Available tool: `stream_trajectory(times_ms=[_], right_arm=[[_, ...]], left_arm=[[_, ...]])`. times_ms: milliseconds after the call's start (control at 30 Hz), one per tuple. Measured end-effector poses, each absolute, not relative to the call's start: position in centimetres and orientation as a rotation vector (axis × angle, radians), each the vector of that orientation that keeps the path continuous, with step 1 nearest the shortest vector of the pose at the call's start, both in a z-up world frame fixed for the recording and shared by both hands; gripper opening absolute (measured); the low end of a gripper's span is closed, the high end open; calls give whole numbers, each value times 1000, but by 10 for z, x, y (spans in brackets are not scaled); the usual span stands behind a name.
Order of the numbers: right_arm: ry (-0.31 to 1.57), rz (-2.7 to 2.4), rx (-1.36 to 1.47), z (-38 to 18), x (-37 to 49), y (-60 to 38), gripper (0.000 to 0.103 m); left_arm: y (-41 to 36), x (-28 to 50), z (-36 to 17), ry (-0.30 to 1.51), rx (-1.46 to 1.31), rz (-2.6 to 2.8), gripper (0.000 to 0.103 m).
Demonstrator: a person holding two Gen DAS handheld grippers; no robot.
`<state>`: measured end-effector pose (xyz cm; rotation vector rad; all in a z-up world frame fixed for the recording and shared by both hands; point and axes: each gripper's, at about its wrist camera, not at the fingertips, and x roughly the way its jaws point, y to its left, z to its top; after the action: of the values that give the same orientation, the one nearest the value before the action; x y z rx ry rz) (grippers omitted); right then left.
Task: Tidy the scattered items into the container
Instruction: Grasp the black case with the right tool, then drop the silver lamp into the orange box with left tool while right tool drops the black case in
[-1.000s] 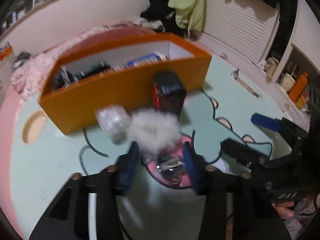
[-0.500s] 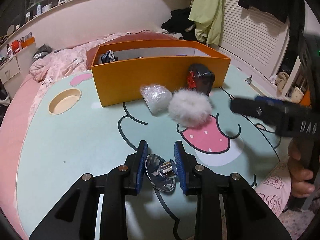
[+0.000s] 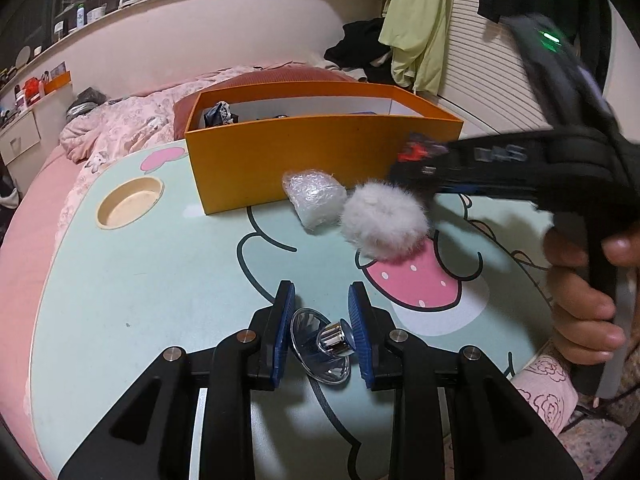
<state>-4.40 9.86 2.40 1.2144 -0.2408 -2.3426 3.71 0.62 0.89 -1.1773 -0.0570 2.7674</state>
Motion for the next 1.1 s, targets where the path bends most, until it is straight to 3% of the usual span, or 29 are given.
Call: stream_trajectory(times_ms=[133, 333, 400, 533, 567, 600, 633, 900, 1100], right_arm=[[-197, -2382, 1214, 31, -21, 120, 27], [108, -2520, 1175, 29, 8, 123, 30], [174, -2553, 1175, 22, 10, 121, 60], [217, -2547, 1172, 11, 8, 113, 58], [213, -2542, 1166, 11, 9, 114, 50], [211, -2543, 1158, 11, 8, 116, 34], [205, -2546, 1147, 12, 9, 117, 27], [161, -2524, 1132, 16, 12, 116, 27], [85, -2480, 1089, 43, 3, 114, 27]], left_arm=[[5, 37, 9, -58, -1177, 2768, 29], [6, 37, 9, -56, -1177, 2768, 29], [6, 37, 9, -56, -1177, 2768, 29], [6, 37, 9, -55, -1177, 2769, 29], [6, 37, 9, -58, -1177, 2768, 29], [6, 37, 9, -58, -1177, 2768, 29], [6, 37, 9, -57, -1177, 2769, 29], [4, 34, 13, -87, -1189, 2738, 29], [-2, 24, 50, -83, -1083, 2776, 29]])
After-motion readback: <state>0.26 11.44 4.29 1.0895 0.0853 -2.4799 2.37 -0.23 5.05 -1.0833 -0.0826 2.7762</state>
